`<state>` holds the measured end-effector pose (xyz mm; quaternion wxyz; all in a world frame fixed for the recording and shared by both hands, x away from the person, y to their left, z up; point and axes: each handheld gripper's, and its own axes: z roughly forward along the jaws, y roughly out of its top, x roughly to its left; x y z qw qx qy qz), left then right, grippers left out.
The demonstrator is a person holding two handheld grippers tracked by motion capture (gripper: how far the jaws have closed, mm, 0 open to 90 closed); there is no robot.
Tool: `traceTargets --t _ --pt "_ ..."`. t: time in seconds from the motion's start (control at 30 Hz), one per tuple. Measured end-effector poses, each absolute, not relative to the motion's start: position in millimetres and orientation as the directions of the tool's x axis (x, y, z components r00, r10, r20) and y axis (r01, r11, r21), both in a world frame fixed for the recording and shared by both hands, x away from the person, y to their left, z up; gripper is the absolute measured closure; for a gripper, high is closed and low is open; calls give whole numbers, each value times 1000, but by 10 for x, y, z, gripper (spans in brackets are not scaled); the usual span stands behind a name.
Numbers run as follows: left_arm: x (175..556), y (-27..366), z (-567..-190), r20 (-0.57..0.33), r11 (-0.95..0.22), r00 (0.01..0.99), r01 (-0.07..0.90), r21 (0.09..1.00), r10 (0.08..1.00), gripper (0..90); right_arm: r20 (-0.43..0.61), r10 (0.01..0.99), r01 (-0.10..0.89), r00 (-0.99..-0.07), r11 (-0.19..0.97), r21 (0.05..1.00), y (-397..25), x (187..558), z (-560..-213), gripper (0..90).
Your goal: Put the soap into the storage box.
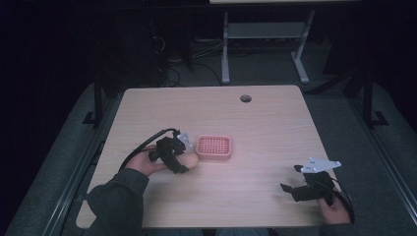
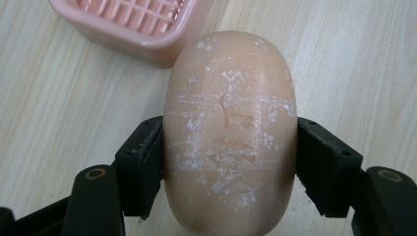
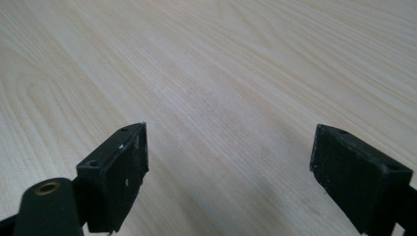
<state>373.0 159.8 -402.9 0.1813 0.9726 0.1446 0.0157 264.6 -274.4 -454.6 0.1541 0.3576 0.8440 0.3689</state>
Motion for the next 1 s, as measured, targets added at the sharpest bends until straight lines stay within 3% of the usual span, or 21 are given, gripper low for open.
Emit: traceTargets --t 1.0 --pt "3968 1314 -3925 -17 -905 967 246 348 256 326 13 721 489 -693 457 743 -2762 2648 -4535 141"
